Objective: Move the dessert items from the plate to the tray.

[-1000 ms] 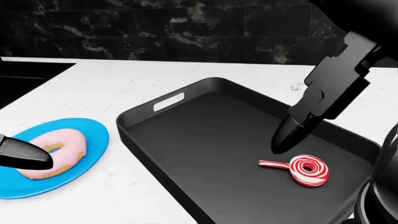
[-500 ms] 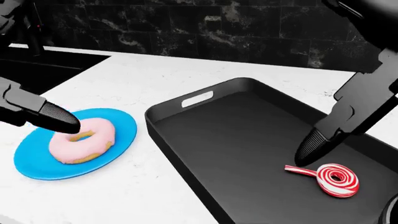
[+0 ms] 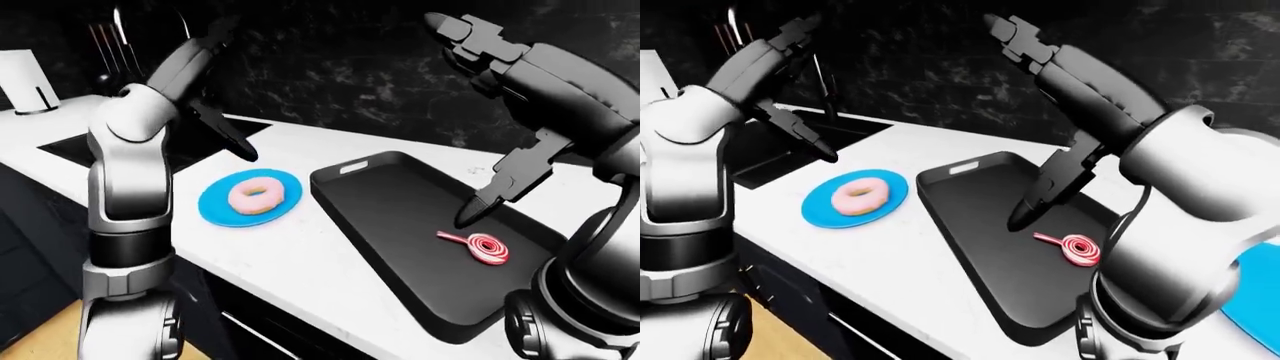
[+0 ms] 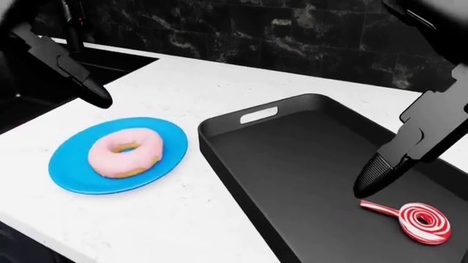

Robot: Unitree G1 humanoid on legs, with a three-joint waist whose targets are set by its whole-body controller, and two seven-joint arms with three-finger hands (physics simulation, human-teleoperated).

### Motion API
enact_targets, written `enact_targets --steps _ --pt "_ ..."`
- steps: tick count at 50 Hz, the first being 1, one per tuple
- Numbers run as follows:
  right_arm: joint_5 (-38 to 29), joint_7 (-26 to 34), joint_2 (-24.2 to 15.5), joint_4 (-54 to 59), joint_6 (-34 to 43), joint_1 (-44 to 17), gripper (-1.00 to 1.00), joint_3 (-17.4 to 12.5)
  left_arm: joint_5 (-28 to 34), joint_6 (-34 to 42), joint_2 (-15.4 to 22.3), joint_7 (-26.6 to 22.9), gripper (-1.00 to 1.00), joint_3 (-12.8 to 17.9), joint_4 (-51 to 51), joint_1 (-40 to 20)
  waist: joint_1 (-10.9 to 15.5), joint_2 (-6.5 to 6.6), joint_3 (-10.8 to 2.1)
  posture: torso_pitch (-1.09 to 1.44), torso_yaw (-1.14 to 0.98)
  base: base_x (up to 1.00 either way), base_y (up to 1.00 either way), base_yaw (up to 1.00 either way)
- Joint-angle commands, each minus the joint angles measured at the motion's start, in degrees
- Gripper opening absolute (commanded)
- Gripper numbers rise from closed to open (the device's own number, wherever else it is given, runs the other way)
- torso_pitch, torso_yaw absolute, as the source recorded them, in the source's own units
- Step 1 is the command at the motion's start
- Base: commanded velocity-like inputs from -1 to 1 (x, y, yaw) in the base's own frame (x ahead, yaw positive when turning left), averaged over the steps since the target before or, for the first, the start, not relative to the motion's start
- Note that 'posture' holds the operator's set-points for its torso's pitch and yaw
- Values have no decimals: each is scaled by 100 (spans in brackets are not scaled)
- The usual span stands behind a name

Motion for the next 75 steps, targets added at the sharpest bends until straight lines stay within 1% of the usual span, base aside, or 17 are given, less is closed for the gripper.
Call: enact_targets --steps 1,2,4,7,11,12,17,21,25,27,46,52,54,57,61,66,75 --pt "-2 -75 -92 -55 -15 -156 100 -98 84 -184 -41 -47 100 25 -31 -153 -7 -10 -48 -41 50 0 0 0" --pt "14 -59 -124 -65 5 -167 100 -114 157 -113 -49 -216 100 -40 -81 -79 -7 -10 -49 -41 49 0 0 0" --pt "53 -34 -204 -65 37 -197 100 -156 310 -209 -108 -340 100 -95 -42 14 -6 -9 -51 -41 49 0 0 0" --pt "94 -10 -294 -110 97 -197 100 -181 638 -612 -136 -323 100 -193 268 16 -4 -18 -48 -41 49 0 0 0" --pt "171 -75 -339 -104 99 -172 100 -203 940 -1170 -163 -317 100 -179 689 -59 -13 -40 -43 -41 49 0 0 0" --pt "194 -102 -341 -105 76 -139 100 -215 981 -1287 -177 -275 100 -176 946 -191 -20 -44 -42 -41 49 0 0 0" --pt "244 -171 -348 -136 83 -79 100 -204 1315 -1451 -255 -464 100 -255 1172 -324 -27 -65 -29 -41 49 0 0 0" --pt "317 -265 -324 -128 11 24 100 -230 1613 -1797 -317 -328 100 -324 1573 -400 -19 -65 -29 -41 49 0 0 0" --pt "362 -321 -321 -117 -16 67 100 -231 1779 -1910 -395 -391 100 -318 1757 -349 -19 -56 -46 -41 49 0 0 0" --pt "372 -359 -298 -127 -34 113 100 -218 1855 -2036 -421 -243 100 -328 1980 -397 -22 -51 -48 -41 49 0 0 0" --pt "463 -514 -258 -74 -143 235 100 -231 2098 -2499 -586 95 100 -393 2773 -289 -30 -63 -68 -41 49 0 0 0" --pt "474 -521 -279 -51 -136 191 100 -225 2126 -2601 -603 168 100 -408 2849 -225 -39 -66 -73 -41 49 0 0 0" --pt "488 -527 -287 -32 -143 177 100 -236 2150 -2640 -587 250 87 -405 3012 -261 -39 -65 -71 -41 49 0 0 0" --pt "484 -533 -276 -57 -137 212 100 -228 2171 -2681 -596 280 79 -421 3094 -240 -40 -66 -75 -41 49 0 0 0" --pt "492 -530 -290 -41 -137 182 100 -225 2183 -2678 -596 260 62 -416 3090 -191 -43 -63 -81 -41 49 0 0 0" --pt "499 -546 -277 -24 -166 209 100 -222 2218 -2871 -550 497 63 -429 3547 -276 -45 -60 -83 -41 49 0 0 0" --pt "484 -513 -290 4 -155 151 100 -207 2300 -2864 -552 492 63 -449 3554 -219 -52 -57 -82 -41 49 0 0 0"
